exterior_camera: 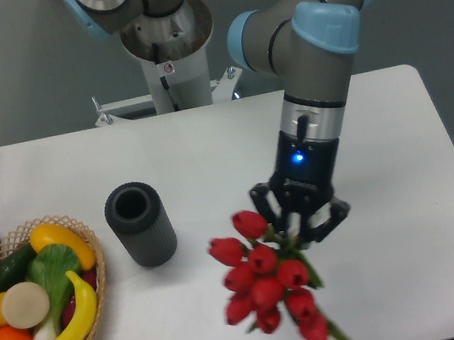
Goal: Insert the flowers into the vase
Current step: 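Carry the red tulip bunch with the gripper toward the black vase, then raise the tulips and position their stems above the vase opening, then lower the tulip stems down into the black vase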
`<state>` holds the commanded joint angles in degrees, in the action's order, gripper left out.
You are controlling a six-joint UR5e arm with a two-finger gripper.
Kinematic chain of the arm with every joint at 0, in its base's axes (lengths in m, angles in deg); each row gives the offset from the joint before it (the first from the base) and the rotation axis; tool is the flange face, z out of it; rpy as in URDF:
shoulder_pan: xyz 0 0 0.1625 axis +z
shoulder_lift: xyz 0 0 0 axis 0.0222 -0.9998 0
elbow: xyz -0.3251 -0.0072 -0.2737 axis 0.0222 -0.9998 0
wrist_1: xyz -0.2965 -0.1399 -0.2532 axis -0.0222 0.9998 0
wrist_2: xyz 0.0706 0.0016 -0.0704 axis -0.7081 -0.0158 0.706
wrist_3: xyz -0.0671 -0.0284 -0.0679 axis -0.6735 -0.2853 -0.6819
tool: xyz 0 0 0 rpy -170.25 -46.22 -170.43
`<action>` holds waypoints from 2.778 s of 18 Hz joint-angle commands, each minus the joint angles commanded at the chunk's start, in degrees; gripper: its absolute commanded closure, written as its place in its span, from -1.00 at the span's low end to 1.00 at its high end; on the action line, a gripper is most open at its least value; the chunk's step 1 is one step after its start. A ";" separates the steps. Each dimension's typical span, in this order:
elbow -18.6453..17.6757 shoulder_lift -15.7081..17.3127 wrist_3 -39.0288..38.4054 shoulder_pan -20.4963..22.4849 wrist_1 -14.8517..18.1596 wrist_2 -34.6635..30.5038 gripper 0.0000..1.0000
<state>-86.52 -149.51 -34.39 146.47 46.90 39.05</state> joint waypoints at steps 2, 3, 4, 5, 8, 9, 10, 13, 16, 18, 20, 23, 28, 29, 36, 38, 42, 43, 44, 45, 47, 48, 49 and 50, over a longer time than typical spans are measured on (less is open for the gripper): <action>0.00 0.00 -0.01 -1.40 -0.09 1.16 1.00; -0.43 0.35 -0.01 -1.67 -0.09 1.34 1.00; -0.44 0.61 -0.01 -2.37 -0.17 1.60 1.00; -0.44 1.05 -0.09 -2.72 -0.18 2.21 1.00; -0.87 1.32 -0.62 -2.73 -0.26 9.75 1.00; -1.14 1.32 -0.62 -2.47 -0.70 13.08 0.96; -1.66 1.58 -0.71 -2.38 -0.88 15.21 0.94; -2.98 3.16 -0.80 -2.11 -0.88 17.33 0.94; -8.85 7.36 -0.54 -2.03 -0.88 20.50 0.94; -14.12 11.23 -0.36 -1.50 -0.88 21.55 0.94; -17.91 13.87 -0.27 -0.97 -0.88 23.22 0.94; -20.47 15.46 -0.18 -0.88 -0.88 23.66 0.92; -23.99 15.47 4.64 -1.23 -0.97 23.58 0.89; -24.25 15.38 5.00 -1.32 -0.97 23.58 0.89; -26.19 15.47 7.11 -1.41 -0.88 23.31 0.86; -27.06 15.20 9.12 -1.50 -0.88 23.14 0.86; -29.17 15.29 12.82 -1.50 -0.88 23.05 0.85; -29.26 15.20 12.91 -1.50 -0.88 23.05 0.85; -29.35 15.12 13.09 -1.50 -0.88 22.88 0.85; -29.44 15.03 13.26 -1.50 -0.88 22.87 0.85; -29.61 14.76 13.44 -1.58 -0.88 22.70 0.84; -30.05 14.68 13.79 -1.58 -0.88 22.70 0.83; -30.58 14.41 14.84 -1.58 -0.88 22.70 0.82; -31.37 14.06 16.24 -1.58 -0.88 22.70 0.80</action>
<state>-117.89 -135.44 -18.15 144.89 46.02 61.75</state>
